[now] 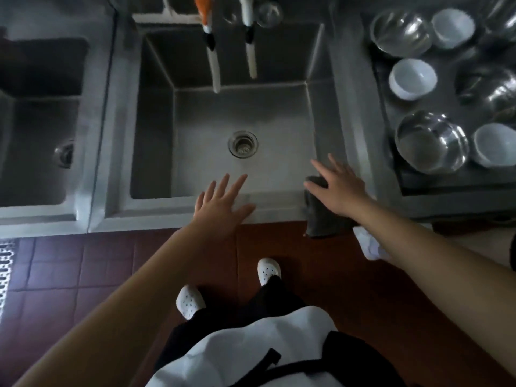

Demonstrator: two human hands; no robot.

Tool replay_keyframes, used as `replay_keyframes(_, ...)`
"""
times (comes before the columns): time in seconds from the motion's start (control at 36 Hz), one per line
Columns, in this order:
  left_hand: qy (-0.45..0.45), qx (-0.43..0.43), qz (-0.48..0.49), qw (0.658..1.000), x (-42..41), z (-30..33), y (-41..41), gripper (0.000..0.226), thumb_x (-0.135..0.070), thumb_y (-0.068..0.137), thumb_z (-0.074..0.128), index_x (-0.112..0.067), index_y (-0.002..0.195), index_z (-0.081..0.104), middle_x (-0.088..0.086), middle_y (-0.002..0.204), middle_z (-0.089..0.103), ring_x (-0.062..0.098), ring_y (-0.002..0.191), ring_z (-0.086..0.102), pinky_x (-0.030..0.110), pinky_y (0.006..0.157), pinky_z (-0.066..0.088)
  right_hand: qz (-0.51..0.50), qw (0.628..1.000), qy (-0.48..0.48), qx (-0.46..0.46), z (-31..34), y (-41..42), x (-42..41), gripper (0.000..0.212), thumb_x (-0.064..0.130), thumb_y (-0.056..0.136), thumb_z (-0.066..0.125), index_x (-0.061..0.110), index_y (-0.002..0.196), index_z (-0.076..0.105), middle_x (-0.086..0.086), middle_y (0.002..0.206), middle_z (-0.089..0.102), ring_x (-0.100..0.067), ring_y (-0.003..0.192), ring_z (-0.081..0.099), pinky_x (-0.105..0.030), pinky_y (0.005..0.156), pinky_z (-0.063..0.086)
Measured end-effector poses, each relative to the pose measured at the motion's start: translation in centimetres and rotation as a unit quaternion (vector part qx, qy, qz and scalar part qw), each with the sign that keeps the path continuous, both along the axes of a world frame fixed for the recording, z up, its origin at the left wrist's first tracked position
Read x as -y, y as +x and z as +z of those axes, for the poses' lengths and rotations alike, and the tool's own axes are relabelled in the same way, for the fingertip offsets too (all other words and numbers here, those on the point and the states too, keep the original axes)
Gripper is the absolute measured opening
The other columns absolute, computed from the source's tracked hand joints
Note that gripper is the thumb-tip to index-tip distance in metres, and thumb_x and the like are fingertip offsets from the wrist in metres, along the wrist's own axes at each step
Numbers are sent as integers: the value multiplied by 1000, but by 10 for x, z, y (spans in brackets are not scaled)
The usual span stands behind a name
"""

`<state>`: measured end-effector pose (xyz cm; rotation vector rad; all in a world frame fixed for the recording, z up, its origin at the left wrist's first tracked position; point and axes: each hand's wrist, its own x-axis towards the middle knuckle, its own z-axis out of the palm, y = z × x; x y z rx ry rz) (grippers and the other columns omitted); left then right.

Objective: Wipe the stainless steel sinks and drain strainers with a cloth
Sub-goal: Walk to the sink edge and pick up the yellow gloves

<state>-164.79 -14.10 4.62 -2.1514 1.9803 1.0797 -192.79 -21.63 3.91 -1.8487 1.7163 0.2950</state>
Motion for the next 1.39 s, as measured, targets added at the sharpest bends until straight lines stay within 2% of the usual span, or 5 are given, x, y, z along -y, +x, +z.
replay_keyframes(0.22,-110,-16,267,957,-61,78,156,73,-64,90,48,-49,152,13,-4,166,6,22,153,1,50,123,6,155,977,-47,138,100,197,3,73,70,89,48,46,153,22,9,166,8,-20,153,3,-56,120,11)
replay_keyframes(0.47,-210,-1,465,860,-215,141,329,77,-66,86,54,-50,151,16,-5,166,8,22,152,0,49,123,6,241,901,-6,360,170,436,-137,69,58,86,64,45,148,37,11,163,21,-9,150,15,-45,122,19)
replay_keyframes(0.61,-220,57,513,828,-304,140,400,74,-75,83,47,-57,147,14,-10,164,11,21,152,1,40,120,3,332,886,-29,321,158,528,-211,69,63,87,57,49,149,29,14,164,15,-10,152,3,-50,123,13)
replay_keyframes(0.86,-172,4,596,785,-402,132,481,76,-69,85,52,-56,149,13,-8,166,3,18,152,-7,48,123,3,333,893,20,301,155,645,-262,62,51,90,60,46,147,38,12,163,23,-13,152,10,-41,124,13)
replay_keyframes(1.39,-41,28,637,769,-371,96,750,75,-74,86,42,-56,150,9,-9,166,-4,21,152,-9,48,123,2,416,876,37,242,110,973,-216,69,54,87,62,48,148,31,10,165,18,-17,153,5,-48,123,13)
